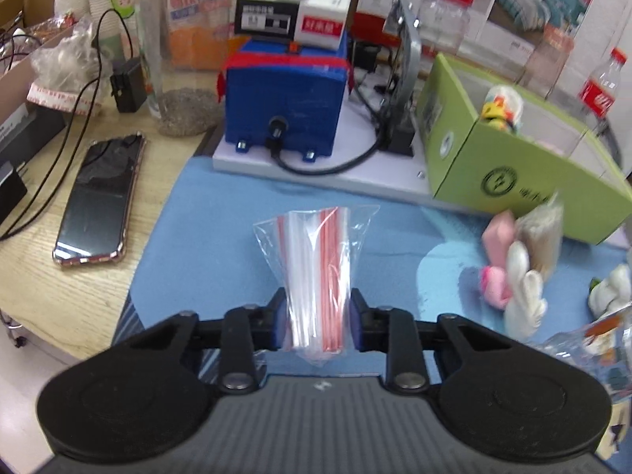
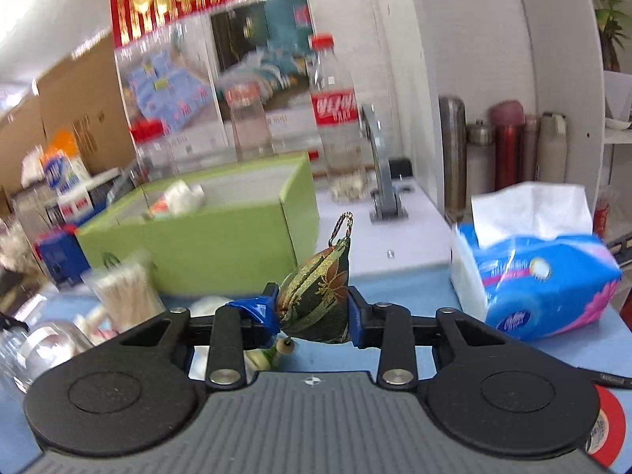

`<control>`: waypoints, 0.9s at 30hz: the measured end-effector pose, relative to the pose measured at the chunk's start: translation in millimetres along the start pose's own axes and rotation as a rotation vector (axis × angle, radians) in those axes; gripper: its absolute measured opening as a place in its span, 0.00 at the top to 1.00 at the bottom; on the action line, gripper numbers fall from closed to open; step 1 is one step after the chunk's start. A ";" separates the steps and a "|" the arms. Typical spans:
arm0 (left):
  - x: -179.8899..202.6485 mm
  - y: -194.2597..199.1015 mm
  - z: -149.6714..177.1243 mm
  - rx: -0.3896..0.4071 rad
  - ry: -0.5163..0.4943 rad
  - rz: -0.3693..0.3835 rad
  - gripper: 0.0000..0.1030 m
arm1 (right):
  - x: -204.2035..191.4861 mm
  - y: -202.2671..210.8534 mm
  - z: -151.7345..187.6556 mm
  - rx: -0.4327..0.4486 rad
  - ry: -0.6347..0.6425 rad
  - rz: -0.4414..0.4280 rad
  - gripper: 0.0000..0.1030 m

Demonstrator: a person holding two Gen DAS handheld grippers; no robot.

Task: Organize soft objects
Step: 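Carry the zip bag and ornament into the green box and open both tools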

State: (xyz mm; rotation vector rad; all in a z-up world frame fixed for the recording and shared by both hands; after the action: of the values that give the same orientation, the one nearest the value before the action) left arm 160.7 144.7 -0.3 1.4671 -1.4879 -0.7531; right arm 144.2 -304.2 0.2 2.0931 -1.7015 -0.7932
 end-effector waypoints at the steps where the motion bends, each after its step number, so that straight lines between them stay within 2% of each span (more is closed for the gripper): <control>1: -0.3 6.1 -1.9 0.010 0.002 0.014 0.73 | 0.1 5.3 -3.7 0.022 -0.025 -0.034 0.82; 4: 1.6 19.2 -6.0 0.041 -0.005 0.024 0.73 | -4.4 9.6 -11.1 0.040 -0.071 -0.139 0.82; 6: 4.4 23.4 -8.3 0.053 -0.011 0.010 0.73 | -9.3 8.4 -13.8 0.041 -0.076 -0.158 0.82; 10: 12.8 30.4 -22.7 0.058 -0.041 0.058 0.73 | -18.9 7.7 -22.6 0.038 -0.071 -0.206 0.82; 14: 28.9 44.9 -51.6 0.093 -0.089 0.099 0.73 | -30.6 3.9 -46.4 0.049 -0.038 -0.224 0.82; 22: 97.6 59.2 -141.6 0.153 -0.190 0.170 0.73 | -70.7 -19.0 -142.3 0.127 0.136 -0.194 0.82; 24: 117.9 54.7 -159.7 0.162 -0.217 0.165 0.73 | -76.4 -35.2 -158.6 0.122 0.163 -0.173 0.81; 27: 144.9 37.1 -175.4 0.146 -0.264 0.162 0.72 | -80.3 -71.0 -166.6 0.052 0.190 -0.164 0.76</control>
State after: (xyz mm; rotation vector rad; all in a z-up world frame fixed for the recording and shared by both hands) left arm 314.7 35.3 131.7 1.3721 -1.8728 -0.7748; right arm 290.0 -225.0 108.4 2.2855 -1.4821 -0.5784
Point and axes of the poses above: each gripper's, at about its wrist camera, not at the fingertips, and y roughly against the way its jaws point, x to its right, z to its underside, the point moved 2 cm from there along -y, roughly the way its jaws point, and after that the axes turned 12 degrees about -x, right-handed, at the moved point
